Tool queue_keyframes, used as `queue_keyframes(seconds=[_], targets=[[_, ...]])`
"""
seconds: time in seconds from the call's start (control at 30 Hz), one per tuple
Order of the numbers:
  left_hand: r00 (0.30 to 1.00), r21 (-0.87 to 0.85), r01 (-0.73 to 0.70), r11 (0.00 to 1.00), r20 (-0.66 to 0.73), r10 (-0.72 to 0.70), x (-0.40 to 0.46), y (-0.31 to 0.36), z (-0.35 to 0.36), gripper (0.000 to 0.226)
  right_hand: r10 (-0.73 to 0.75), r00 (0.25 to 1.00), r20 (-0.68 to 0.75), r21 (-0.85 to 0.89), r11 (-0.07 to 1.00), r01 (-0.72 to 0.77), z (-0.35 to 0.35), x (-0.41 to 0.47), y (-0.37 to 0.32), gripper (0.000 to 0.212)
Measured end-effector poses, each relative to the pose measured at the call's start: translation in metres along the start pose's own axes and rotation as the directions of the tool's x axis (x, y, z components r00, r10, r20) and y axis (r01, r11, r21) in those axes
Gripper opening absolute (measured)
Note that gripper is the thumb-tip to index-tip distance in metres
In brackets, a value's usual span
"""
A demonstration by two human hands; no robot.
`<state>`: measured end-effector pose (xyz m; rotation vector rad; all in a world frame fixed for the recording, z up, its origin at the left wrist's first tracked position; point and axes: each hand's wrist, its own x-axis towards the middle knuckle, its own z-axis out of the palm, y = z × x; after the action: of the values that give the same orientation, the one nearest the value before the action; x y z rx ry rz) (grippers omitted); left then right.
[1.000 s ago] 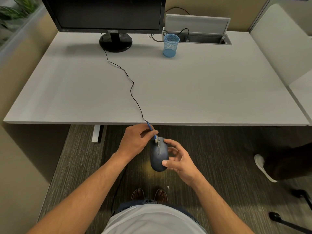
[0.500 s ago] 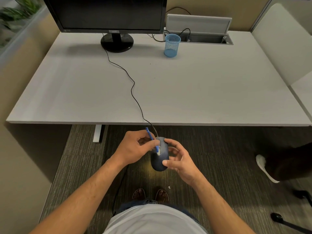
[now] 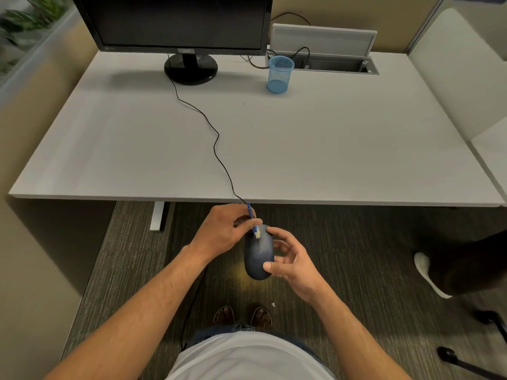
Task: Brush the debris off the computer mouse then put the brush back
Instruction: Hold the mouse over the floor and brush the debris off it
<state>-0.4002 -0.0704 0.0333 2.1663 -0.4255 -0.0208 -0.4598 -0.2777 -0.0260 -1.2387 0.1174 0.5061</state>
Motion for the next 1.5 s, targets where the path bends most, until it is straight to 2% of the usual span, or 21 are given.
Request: queue_keyframes(seconds=[0.17,0.33,0.43,0.53,0.63,1.0,1.13,1.37,1.5], targets=[[0.995,0.073,-0.036,0.997,-0.088,0.042,0.003,0.0,0.004,0.016,-0.001,1.0,-0.006,-0.015,1.0,0.001,0.002,-0.002,-0.001,0.075],[0.986,-0.074,0.03,0.997,-0.159,-0.041,-0.003,0.002,0.002,0.009,-0.013,1.0,-0.016,0.004,1.0,0.013,0.003,-0.002,-0.003,0.074],[0.989,-0.157,0.063,0.986,-0.121,-0.083,-0.011,0.003,-0.003,0.006,-0.011,1.0,-0.014,0.011,1.0,0.011,0.001,-0.004,-0.003,0.074],[0.998,-0.207,0.068,0.976,0.004,-0.069,-0.019,0.004,-0.009,0.003,-0.008,1.0,-0.008,0.012,1.0,0.009,0.001,-0.004,-0.003,0.075],[0.996,-0.178,0.065,0.982,0.067,-0.053,-0.021,0.005,-0.007,0.01,-0.01,1.0,0.0,-0.001,1.0,0.01,0.003,-0.004,-0.002,0.075],[0.991,-0.188,0.116,0.975,-0.047,-0.126,-0.008,0.01,-0.001,0.013,-0.009,1.0,0.02,-0.009,1.0,0.009,0.007,-0.007,-0.002,0.074],[0.986,-0.116,0.16,0.98,-0.034,-0.164,-0.004,0.004,-0.001,0.014,-0.004,1.0,0.017,-0.018,1.0,0.004,0.008,-0.008,-0.003,0.075],[0.989,0.05,0.147,0.988,0.013,-0.147,-0.007,-0.01,-0.017,0.013,0.001,1.0,0.008,-0.039,0.999,0.0,0.008,-0.011,0.0,0.075],[0.986,-0.04,0.162,0.986,-0.039,-0.163,-0.006,-0.005,-0.018,0.008,-0.003,1.0,0.014,-0.037,0.999,0.004,0.01,-0.009,-0.003,0.074]])
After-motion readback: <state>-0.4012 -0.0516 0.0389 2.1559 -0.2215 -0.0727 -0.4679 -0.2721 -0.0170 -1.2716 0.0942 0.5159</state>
